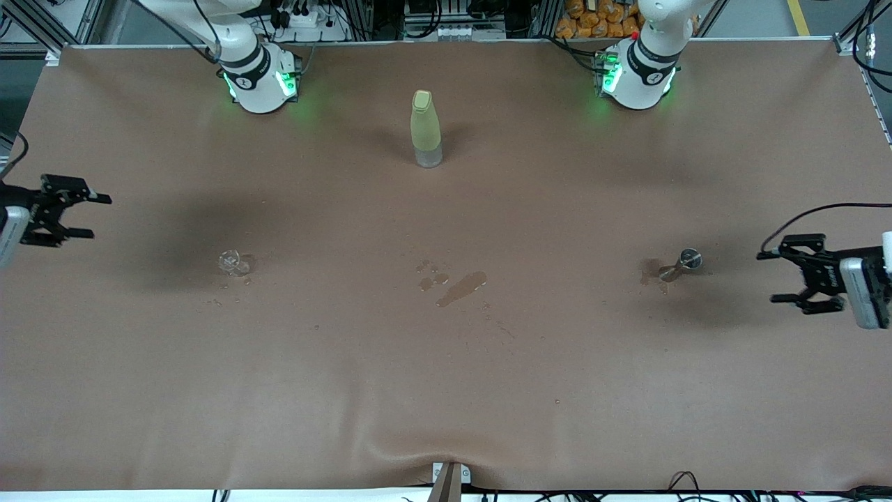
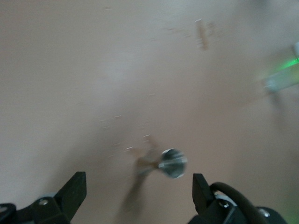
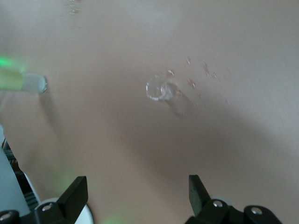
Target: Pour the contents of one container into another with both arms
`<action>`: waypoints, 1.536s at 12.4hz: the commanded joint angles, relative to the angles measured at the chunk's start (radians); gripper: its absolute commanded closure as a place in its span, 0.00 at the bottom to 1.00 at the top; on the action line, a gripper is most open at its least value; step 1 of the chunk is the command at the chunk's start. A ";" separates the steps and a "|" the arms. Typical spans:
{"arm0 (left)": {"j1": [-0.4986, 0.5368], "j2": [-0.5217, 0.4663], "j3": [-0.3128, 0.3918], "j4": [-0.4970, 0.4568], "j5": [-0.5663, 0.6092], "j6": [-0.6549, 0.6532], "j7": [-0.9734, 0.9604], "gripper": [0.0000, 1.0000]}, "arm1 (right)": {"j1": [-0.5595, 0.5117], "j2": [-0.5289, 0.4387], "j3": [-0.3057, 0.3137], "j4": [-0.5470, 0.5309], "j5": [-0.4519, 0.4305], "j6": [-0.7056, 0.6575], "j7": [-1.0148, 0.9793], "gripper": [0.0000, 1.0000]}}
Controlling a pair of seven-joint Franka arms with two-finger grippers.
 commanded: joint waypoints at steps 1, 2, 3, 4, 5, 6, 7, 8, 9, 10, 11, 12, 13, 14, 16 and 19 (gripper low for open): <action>0.009 -0.064 0.009 -0.001 0.071 0.057 -0.098 0.00 | 0.009 -0.155 0.108 -0.009 -0.173 0.015 0.331 0.00; 0.004 -0.082 0.000 -0.001 0.129 0.060 -0.174 0.00 | 0.001 -0.195 0.163 -0.001 -0.227 0.015 0.449 0.00; -0.018 -0.113 -0.009 -0.001 0.196 0.063 -0.254 0.00 | -0.006 -0.229 0.206 0.002 -0.275 0.011 0.540 0.00; -0.046 -0.139 -0.006 0.001 0.264 0.101 -0.300 0.00 | -0.009 -0.258 0.246 0.002 -0.308 0.011 0.600 0.00; -0.102 -0.171 0.011 -0.004 0.327 0.150 -0.316 0.00 | -0.018 -0.281 0.283 0.002 -0.335 0.011 0.636 0.00; -0.161 -0.188 0.059 -0.006 0.382 0.167 -0.342 0.00 | -0.026 -0.295 0.317 0.002 -0.352 0.011 0.689 0.00; -0.207 -0.200 0.096 -0.007 0.393 0.167 -0.383 0.00 | -0.034 -0.313 0.351 0.002 -0.365 0.009 0.799 0.00; -0.233 -0.213 0.104 -0.012 0.393 0.167 -0.427 0.00 | -0.040 -0.330 0.381 0.002 -0.390 0.008 0.905 0.00; -0.262 -0.222 0.107 -0.013 0.395 0.166 -0.514 0.00 | -0.051 -0.336 0.415 0.002 -0.404 0.008 0.978 0.00; -0.294 -0.232 0.123 -0.015 0.393 0.166 -0.670 0.00 | -0.063 -0.350 0.449 0.002 -0.408 0.009 1.037 0.00; -0.325 -0.252 0.129 -0.032 0.392 0.167 -0.810 0.00 | -0.080 -0.355 0.479 0.002 -0.410 0.011 1.084 0.00; -0.359 -0.274 0.132 -0.054 0.392 0.166 -0.904 0.00 | -0.107 -0.356 0.521 0.002 -0.416 0.012 1.116 0.00; -0.386 -0.297 0.137 -0.077 0.393 0.167 -0.970 0.00 | -0.165 -0.356 0.580 0.003 -0.418 0.018 1.141 0.00; -0.402 -0.323 0.137 -0.097 0.393 0.166 -1.036 0.00 | -0.219 -0.355 0.634 0.016 -0.418 0.018 1.144 0.00; -0.416 -0.377 0.137 -0.128 0.396 0.157 -1.116 0.00 | -0.229 -0.353 0.647 0.025 -0.418 0.018 1.145 0.00; -0.470 -0.482 0.158 -0.202 0.403 0.115 -1.251 0.00 | -0.267 -0.353 0.670 0.028 -0.412 0.027 1.147 0.00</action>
